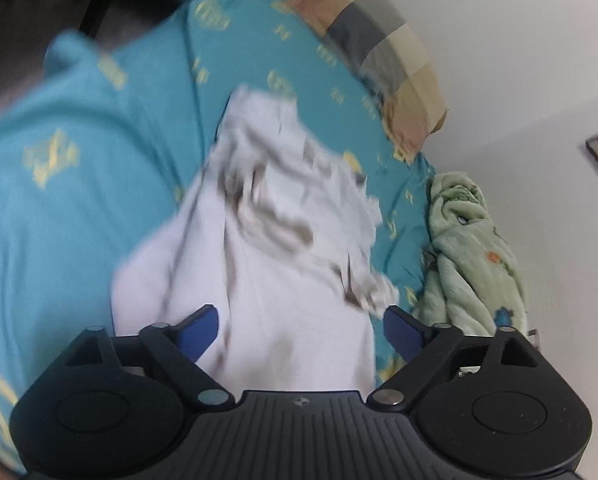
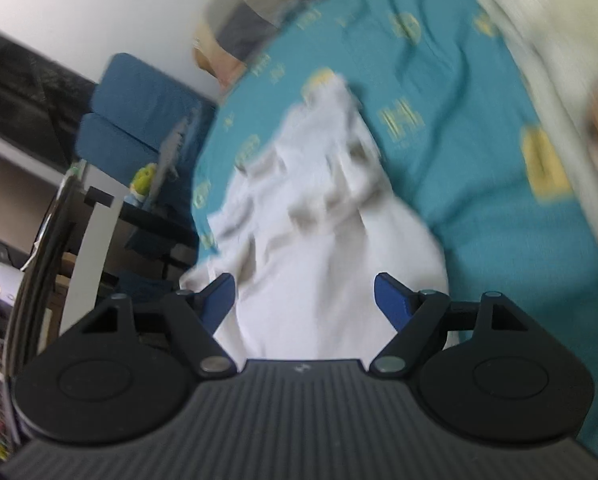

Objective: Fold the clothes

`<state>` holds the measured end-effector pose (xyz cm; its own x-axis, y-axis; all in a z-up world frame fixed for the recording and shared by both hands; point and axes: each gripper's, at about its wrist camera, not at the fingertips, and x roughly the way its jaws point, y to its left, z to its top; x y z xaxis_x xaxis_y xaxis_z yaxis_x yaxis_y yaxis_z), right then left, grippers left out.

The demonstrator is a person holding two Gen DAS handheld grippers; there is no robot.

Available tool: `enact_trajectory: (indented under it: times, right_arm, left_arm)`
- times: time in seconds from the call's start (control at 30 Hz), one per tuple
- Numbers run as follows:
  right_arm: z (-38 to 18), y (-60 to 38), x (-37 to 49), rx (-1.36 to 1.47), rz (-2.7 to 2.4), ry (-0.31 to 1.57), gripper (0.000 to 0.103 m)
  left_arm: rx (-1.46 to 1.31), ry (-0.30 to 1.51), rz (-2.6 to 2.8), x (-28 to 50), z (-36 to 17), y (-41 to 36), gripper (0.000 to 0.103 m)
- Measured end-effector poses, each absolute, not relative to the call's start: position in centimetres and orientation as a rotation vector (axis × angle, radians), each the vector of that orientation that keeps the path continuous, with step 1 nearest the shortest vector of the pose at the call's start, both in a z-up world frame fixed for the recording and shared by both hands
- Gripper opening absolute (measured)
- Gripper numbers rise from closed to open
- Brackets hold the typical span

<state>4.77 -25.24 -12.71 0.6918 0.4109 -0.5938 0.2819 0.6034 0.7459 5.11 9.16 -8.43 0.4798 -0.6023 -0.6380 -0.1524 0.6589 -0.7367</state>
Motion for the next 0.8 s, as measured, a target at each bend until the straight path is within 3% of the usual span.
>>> enact_trajectory:
  times: [0.17, 0.37, 0.43, 0.7, 0.8]
  right_arm:
    - [-16.3, -23.9, 2.5, 1.219, 0.064, 0.961, 0.079]
    - [-19.8, -22.5, 2.8, 1.362, 0.041, 1.019, 0.079]
    - [-20.3, -22.8, 3.1, 1.382, 0.004, 0.997, 0.079]
    - [-20.3, -24.7, 2.7, 1.423, -0.1, 0.881, 0.078]
    - [-20.2, -24.9, 2.7, 1.378, -0.118, 0.881, 0.068]
  left_arm:
    - [-0.988, 1.22, -0.311, 3.2, -12.8, 7.7, 0.094]
    - [-1.122, 1.17, -0.232, 4.1, -15.5, 9.0, 0.094]
    - [-1.156, 1.159, -0.187, 4.3, -16.3, 9.5, 0.083]
    - [-1.244, 1.087, -0.069, 4.2, -17.8, 11.3, 0.064]
    - [-1.244, 1.092, -0.034, 4.1, -18.1, 11.6, 0.047]
